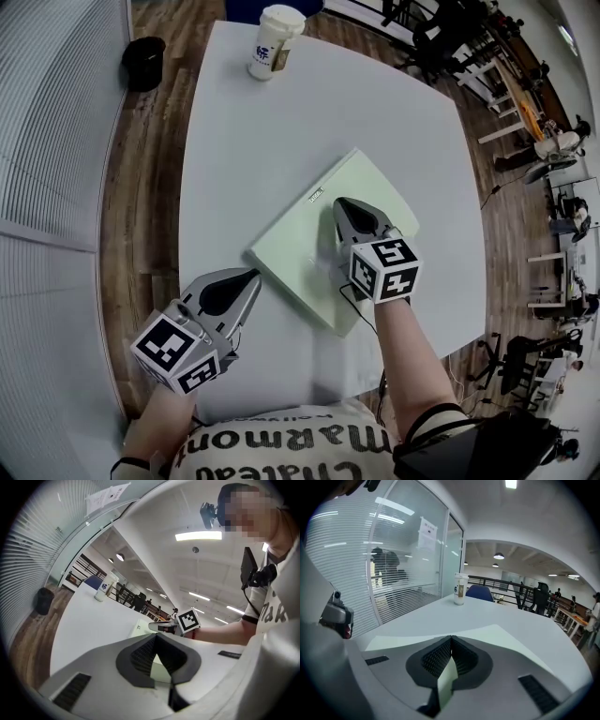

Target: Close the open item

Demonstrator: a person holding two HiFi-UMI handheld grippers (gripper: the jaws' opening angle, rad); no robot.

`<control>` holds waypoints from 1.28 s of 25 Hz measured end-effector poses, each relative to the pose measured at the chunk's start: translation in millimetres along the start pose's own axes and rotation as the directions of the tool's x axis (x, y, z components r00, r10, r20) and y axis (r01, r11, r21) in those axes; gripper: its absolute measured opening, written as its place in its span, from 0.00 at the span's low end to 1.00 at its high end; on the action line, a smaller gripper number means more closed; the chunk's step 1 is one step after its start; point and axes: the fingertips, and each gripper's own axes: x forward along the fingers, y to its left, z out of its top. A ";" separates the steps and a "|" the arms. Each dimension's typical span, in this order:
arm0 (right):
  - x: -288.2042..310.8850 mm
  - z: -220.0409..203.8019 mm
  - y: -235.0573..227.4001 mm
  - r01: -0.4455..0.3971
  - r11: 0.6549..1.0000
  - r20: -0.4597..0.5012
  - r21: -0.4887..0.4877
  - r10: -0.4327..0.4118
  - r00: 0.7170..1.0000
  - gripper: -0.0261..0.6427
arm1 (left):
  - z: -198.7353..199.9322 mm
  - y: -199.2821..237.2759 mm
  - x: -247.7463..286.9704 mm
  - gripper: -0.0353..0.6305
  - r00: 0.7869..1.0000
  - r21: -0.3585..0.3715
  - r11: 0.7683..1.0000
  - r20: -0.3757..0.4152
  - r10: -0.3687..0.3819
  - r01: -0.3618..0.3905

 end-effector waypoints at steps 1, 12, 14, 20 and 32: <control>0.9 -1.8 1.1 0.001 1.000 -0.015 -0.014 -0.001 1.000 0.04 | 0.6 0.3 -0.1 0.04 1.000 -0.001 1.000 0.003 0.000 0.000; 18.5 -14.3 7.0 -0.025 0.995 -0.122 -0.098 0.013 0.992 0.04 | 7.5 0.7 -1.5 0.04 1.000 -0.001 1.000 0.028 0.006 -0.006; 20.5 -17.7 8.7 -0.036 0.991 -0.154 -0.127 0.016 0.988 0.04 | 7.2 0.1 -2.5 0.04 1.000 0.002 1.000 0.029 0.008 -0.008; 23.9 -21.7 8.8 -0.055 0.991 -0.238 -0.122 0.024 0.971 0.04 | 10.8 -0.4 -10.5 0.04 0.999 0.014 1.000 0.031 0.021 -0.022; 42.6 -33.1 13.3 -0.244 0.955 -0.760 -0.167 0.033 0.649 0.04 | 15.2 1.5 -39.3 0.04 0.994 0.004 0.995 0.060 0.096 -0.096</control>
